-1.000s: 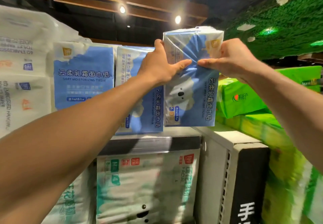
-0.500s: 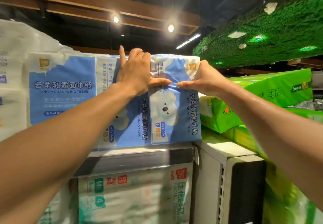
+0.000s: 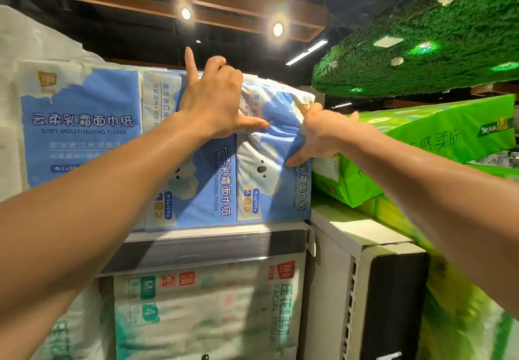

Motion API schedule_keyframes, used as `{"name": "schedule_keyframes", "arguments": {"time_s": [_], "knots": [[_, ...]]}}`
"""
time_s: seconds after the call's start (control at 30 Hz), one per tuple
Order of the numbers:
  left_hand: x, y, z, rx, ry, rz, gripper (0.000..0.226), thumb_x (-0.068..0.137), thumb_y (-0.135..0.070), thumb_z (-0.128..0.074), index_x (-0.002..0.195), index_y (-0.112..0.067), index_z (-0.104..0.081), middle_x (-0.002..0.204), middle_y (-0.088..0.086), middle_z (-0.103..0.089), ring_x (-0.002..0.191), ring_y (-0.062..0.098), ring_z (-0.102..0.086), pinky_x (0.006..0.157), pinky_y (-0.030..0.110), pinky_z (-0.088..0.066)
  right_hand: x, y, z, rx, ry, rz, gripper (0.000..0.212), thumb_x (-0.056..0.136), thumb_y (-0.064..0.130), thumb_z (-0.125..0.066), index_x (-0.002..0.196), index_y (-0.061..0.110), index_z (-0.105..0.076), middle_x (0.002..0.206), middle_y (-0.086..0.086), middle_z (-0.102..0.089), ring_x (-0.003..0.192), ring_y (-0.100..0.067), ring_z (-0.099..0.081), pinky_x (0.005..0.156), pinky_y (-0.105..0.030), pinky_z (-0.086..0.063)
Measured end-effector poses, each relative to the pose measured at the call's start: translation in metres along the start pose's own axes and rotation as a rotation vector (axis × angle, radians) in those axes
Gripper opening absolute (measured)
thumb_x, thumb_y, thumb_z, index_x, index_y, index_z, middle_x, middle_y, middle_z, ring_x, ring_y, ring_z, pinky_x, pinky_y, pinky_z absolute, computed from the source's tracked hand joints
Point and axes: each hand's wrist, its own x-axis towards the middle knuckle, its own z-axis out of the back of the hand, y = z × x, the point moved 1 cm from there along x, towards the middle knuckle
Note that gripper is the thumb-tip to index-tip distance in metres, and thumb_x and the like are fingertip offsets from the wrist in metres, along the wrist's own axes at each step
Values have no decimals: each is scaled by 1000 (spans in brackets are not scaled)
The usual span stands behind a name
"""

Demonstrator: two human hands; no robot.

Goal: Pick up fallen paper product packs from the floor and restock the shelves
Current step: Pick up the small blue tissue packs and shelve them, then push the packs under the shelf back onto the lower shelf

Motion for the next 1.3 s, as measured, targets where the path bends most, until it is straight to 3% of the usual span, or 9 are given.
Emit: {"name": "schedule_keyframes", "arguments": {"time_s": [0.13, 0.23, 0.3, 0.43, 0.5, 0.97, 1.07, 1.17, 1.3], "knots": [[-1, -3, 6, 83, 79, 32, 121, 64, -95, -43, 139, 0, -42, 153, 16, -36, 151, 34, -17, 114, 72, 5, -19, 2, 16, -149, 84, 57, 116, 69, 77, -73, 146, -1, -36, 145, -14, -45, 133, -38, -48, 110, -68, -27], [-9, -5, 7, 71, 63, 69, 121, 69, -93, -35, 148, -2, -31, 157, 16, -30, 153, 35, -13, 116, 71, 3, -27, -2, 26, -140, 17, 82, 81, 69, 81, -68, 106, 10, -58, 130, -12, -61, 112, -33, -56, 95, -53, -39], [-17, 0, 12, 42, 60, 81, 122, 71, -92, -34, 156, -7, -18, 164, 15, -21, 155, 34, -8, 118, 68, 3, -28, -3, 27, -127, -43, 74, 81, 64, 86, -66, 93, 12, -50, 124, -13, -63, 115, -35, -57, 102, -61, -35], [-40, 20, 30, 58, 123, 39, 124, 65, -94, -29, 160, -15, -14, 168, 11, -13, 156, 31, -4, 120, 65, 1, -33, 1, 15, -51, -181, 85, 122, 59, 87, -68, 140, 0, -39, 144, -18, -48, 135, -37, -47, 112, -73, -21], [-53, 29, 40, 90, 155, 38, 128, 60, -96, -22, 160, -17, -13, 168, 10, -13, 156, 31, -5, 120, 64, -1, -38, 3, 11, -29, -258, 98, 132, 54, 89, -68, 142, -3, -33, 144, -21, -45, 136, -38, -45, 111, -74, -24], [-174, 87, 131, 13, 280, 0, 128, 58, -95, -24, 161, -21, -8, 170, 6, -7, 156, 28, -1, 123, 61, -1, -165, 86, 32, -32, -230, 188, 139, 59, 90, -59, 161, 13, -4, 169, -12, -3, 156, -36, -3, 116, -67, -21], [-221, 115, 151, 7, 298, -44, 129, 56, -94, -18, 161, -20, -14, 169, 9, -12, 156, 29, -6, 122, 60, -4, -207, 117, 28, -5, -212, 194, 134, 61, 90, -56, 161, 16, -7, 169, -11, -6, 156, -36, -7, 118, -66, -23], [-268, 143, 168, 18, 350, -85, 125, 61, -93, -20, 161, -18, -14, 168, 10, -12, 155, 31, -8, 122, 61, -6, -250, 153, 22, 15, -161, 234, 134, 53, 94, -30, 160, 15, -15, 167, -12, -14, 154, -35, -15, 114, -66, -30], [-323, 182, 202, 3, 381, -57, 115, 73, -88, -38, 160, -18, -14, 168, 11, -13, 155, 31, -11, 122, 59, -9, -298, 201, 15, 29, -74, 278, 130, 56, 92, -23, 160, 15, -17, 168, -13, -16, 153, -34, -18, 115, -63, -29]]}}
